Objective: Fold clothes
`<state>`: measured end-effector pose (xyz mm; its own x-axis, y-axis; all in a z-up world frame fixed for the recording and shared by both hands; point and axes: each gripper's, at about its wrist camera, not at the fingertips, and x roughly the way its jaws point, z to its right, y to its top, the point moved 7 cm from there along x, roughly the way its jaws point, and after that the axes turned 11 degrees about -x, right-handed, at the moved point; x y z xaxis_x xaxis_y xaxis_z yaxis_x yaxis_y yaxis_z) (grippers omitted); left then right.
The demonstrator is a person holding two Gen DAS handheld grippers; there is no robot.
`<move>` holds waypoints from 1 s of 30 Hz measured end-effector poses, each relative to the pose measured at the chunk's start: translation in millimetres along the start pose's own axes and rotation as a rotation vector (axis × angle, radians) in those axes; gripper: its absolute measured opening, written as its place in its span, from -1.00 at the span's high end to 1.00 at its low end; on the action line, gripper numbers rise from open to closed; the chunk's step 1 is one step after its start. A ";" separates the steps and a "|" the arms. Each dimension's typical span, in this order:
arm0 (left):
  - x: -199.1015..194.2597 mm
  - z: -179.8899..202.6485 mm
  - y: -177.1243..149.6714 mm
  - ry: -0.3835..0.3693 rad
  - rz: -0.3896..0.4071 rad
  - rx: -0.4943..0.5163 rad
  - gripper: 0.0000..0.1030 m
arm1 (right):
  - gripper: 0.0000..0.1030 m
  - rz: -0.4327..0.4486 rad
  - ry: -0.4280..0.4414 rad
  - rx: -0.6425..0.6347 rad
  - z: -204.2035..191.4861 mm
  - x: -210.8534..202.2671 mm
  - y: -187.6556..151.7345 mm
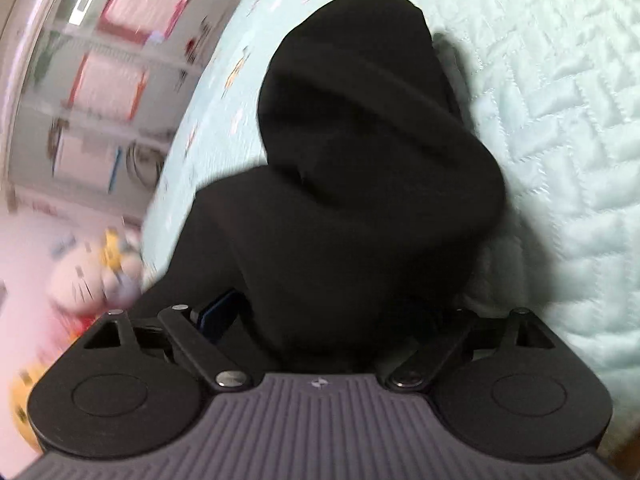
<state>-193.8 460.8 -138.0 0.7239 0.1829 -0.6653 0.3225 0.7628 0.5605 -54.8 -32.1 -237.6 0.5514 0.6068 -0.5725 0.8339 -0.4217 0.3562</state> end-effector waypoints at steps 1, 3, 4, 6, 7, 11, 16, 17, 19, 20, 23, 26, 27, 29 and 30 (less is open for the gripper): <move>-1.3 1.2 0.3 -0.003 0.002 -0.002 0.76 | -0.78 0.001 -0.002 -0.002 -3.4 5.9 3.0; -8.7 6.5 2.7 -0.023 0.020 -0.009 0.78 | -0.68 0.006 -0.003 -0.026 -11.2 16.9 7.3; -13.2 9.5 5.2 -0.035 0.035 -0.010 0.79 | -0.46 0.009 -0.004 -0.038 -15.1 22.4 9.4; -22.7 16.3 11.2 -0.059 0.065 -0.010 0.79 | 0.12 -0.015 -0.011 -0.078 -20.1 35.4 14.5; -27.9 21.0 15.6 -0.071 0.080 -0.008 0.79 | 0.20 -0.021 -0.010 -0.098 -23.5 40.7 18.0; -45.5 51.2 33.3 -0.087 0.137 0.031 0.79 | 0.50 0.025 0.023 -0.190 -54.2 42.3 51.8; -68.6 95.9 66.5 -0.124 0.239 0.079 0.79 | 0.61 0.139 0.078 -0.349 -117.9 34.5 112.2; -72.3 102.4 75.6 -0.129 0.263 0.083 0.79 | 0.61 0.176 0.093 -0.386 -134.4 31.8 129.2; -79.6 115.2 93.7 -0.139 0.311 0.089 0.79 | 0.61 0.231 0.137 -0.449 -172.8 28.9 162.6; -81.7 119.3 102.5 -0.142 0.334 0.090 0.79 | 0.61 0.232 0.143 -0.464 -183.7 33.2 173.3; -67.7 108.2 122.2 -0.095 0.362 0.052 0.75 | 0.31 0.172 0.117 -0.465 -190.6 60.4 190.6; -32.9 74.3 110.2 0.006 0.279 0.002 0.73 | -0.54 0.112 0.091 -0.466 -197.5 87.4 207.7; -23.1 59.4 98.2 0.029 0.240 -0.012 0.63 | -0.54 0.088 0.077 -0.451 -189.7 94.2 205.2; -7.2 30.2 73.6 0.073 0.170 -0.034 0.60 | -0.54 0.036 0.046 -0.404 -152.4 99.8 181.8; -7.8 17.7 61.6 0.082 0.153 -0.036 0.60 | -0.53 0.015 0.042 -0.391 -129.1 96.8 166.2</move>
<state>-168.7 495.4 -89.6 0.7100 0.3476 -0.6124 0.1892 0.7434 0.6415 140.4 43.6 -138.5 0.5572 0.6332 -0.5373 0.7681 -0.1472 0.6232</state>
